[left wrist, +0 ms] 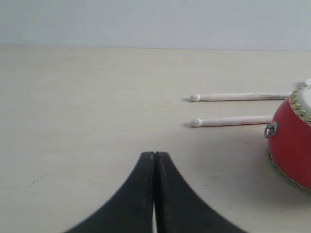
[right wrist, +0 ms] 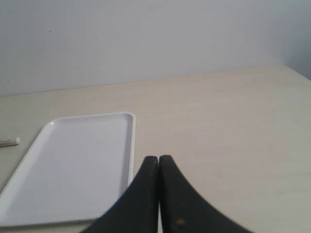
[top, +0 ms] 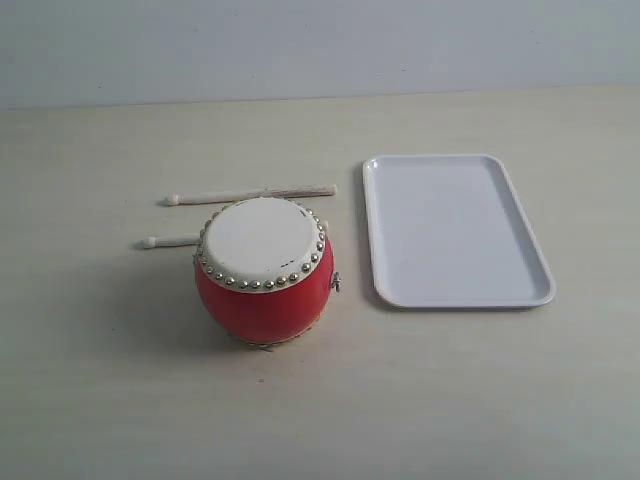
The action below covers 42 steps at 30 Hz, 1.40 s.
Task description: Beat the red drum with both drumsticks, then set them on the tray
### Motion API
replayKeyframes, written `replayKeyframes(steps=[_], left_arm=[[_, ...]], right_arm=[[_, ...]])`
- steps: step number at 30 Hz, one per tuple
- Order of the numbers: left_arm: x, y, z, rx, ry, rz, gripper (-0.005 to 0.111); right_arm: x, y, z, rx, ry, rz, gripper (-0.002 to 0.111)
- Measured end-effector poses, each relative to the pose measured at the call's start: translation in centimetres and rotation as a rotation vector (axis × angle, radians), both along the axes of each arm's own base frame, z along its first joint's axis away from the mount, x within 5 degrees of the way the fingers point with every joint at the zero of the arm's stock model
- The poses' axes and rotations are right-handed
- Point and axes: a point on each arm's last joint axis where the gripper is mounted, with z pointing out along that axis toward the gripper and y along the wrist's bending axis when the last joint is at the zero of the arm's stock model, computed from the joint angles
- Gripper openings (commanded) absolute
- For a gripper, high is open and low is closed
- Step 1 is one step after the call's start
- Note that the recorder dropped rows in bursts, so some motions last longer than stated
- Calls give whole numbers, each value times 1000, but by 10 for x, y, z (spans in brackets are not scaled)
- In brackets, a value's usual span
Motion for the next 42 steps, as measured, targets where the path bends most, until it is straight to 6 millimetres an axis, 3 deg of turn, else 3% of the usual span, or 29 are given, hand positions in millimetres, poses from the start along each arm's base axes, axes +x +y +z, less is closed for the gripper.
replayKeyframes(steps=[20, 30, 42], left_arm=[[0, 0, 0, 0, 0, 0, 0], [0, 0, 0, 0, 0, 0, 0], [0, 0, 0, 0, 0, 0, 0]], right_arm=[[0, 0, 1, -2, -9, 1, 0], [2, 3, 27, 14, -294, 29, 0], [-5, 4, 53, 312, -588, 75, 0]])
